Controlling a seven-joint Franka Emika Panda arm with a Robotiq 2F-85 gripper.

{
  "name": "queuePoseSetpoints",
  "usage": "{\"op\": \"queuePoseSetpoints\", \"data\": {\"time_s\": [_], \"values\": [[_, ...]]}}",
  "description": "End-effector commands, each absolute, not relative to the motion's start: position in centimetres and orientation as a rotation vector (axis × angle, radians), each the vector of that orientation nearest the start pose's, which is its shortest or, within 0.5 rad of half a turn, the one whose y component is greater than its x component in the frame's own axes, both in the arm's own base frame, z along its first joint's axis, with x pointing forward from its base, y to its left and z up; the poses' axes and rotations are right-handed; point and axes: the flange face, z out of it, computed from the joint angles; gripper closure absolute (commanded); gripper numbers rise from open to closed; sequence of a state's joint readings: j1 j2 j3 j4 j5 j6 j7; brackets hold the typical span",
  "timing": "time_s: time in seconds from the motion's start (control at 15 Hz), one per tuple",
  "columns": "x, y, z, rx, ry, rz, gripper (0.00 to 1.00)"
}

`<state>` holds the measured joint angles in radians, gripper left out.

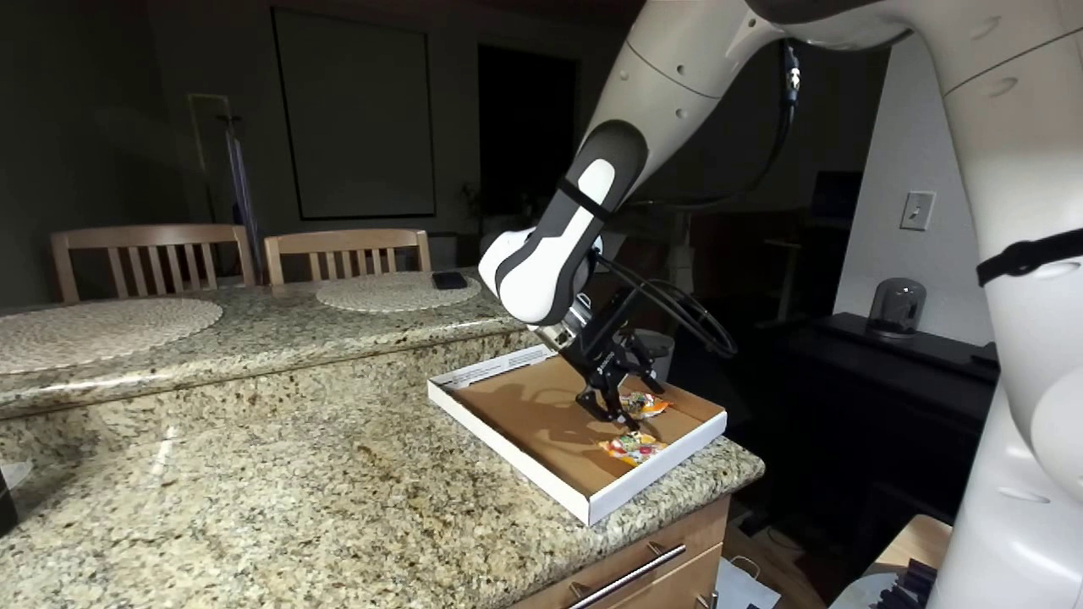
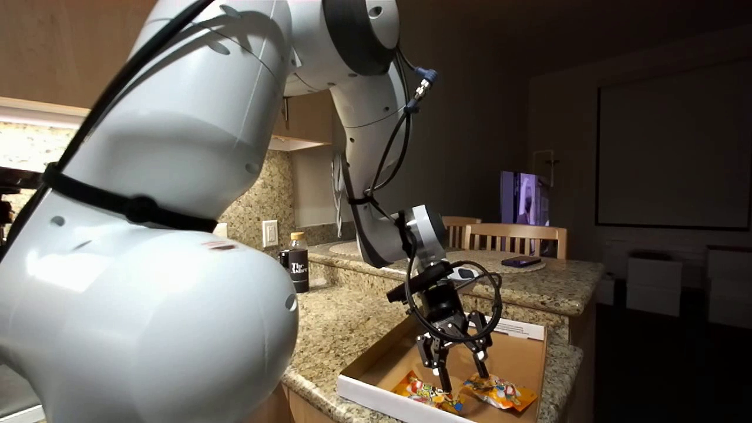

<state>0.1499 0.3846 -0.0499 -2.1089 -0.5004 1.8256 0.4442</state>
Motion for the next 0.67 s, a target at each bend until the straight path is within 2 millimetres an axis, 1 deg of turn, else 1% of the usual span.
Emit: {"op": "queuePoseSetpoints", "data": {"time_s": [0.0, 0.13, 0.27, 0.4, 0.6], "values": [[51.8, 1.2, 19.5, 2.471, -0.069, -0.576, 0.00], [52.6, 0.9, 19.2, 2.464, -0.079, -0.544, 0.00], [53.5, 0.9, 19.5, 2.447, -0.081, -0.526, 0.00], [54.1, 0.2, 19.8, 2.430, -0.092, -0.525, 0.00], [54.6, -1.4, 19.4, 2.393, -0.116, -0.529, 0.00]]}}
